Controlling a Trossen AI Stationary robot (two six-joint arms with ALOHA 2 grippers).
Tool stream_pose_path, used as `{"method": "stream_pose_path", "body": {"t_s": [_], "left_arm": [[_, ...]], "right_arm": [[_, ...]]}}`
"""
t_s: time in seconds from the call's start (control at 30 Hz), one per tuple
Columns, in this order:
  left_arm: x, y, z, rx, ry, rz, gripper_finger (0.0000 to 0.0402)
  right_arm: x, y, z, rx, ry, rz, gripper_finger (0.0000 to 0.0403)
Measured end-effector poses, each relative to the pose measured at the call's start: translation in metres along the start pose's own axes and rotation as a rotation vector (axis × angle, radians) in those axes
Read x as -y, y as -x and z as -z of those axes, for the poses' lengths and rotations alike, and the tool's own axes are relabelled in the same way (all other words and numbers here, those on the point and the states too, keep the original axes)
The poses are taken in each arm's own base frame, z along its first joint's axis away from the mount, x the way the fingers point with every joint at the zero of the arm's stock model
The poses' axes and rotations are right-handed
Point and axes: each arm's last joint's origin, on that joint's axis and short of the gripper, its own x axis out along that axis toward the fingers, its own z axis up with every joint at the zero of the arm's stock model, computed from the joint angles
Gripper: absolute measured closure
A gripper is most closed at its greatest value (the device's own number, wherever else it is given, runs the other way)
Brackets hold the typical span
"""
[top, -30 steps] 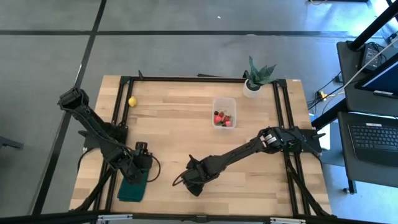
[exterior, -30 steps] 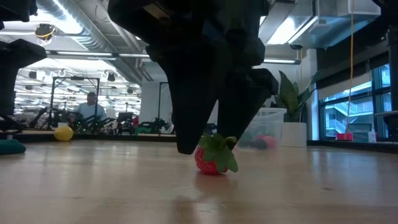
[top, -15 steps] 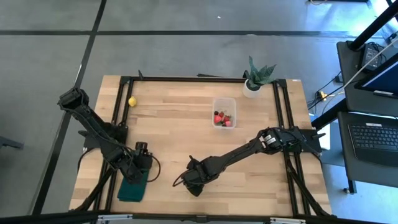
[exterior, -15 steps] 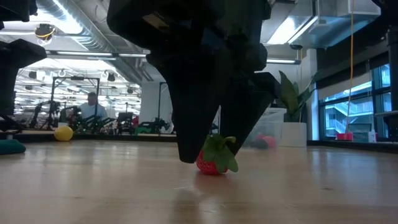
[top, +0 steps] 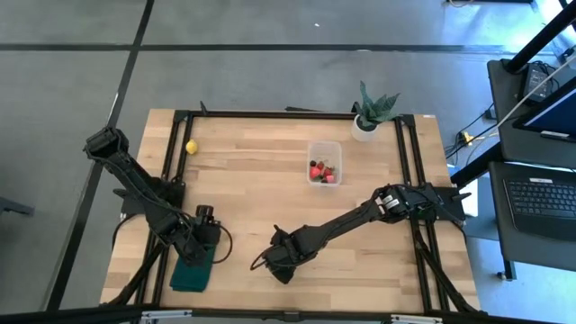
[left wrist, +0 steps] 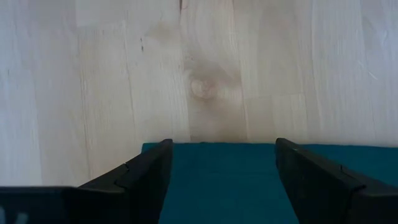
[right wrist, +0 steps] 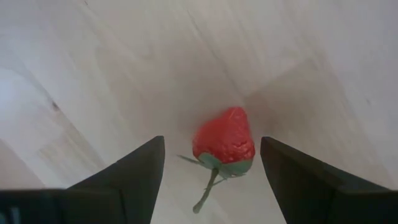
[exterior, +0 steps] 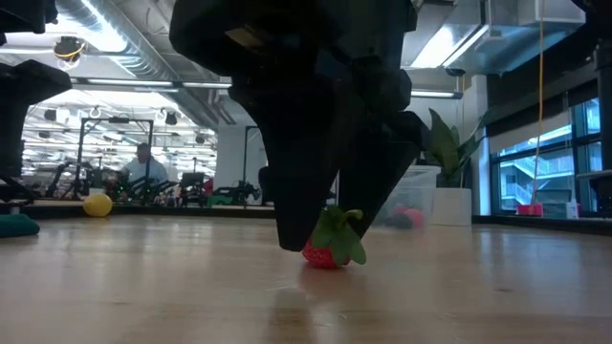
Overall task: Pick and placing Produce into tupperware
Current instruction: Put the red strawberry into the transparent container
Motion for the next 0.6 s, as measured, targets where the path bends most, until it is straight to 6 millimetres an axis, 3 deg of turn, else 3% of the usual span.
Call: {"method": "stream_pose_path", "body": {"t_s": [0.6], "left_arm": [[0.0001,0.0000,0.0001,-0.002,0.000,0.003,0.0130]], "right_arm": [[0.0042,-0.0004,0.0019,-0.006,-0.031,0.052,0.0136]]}}
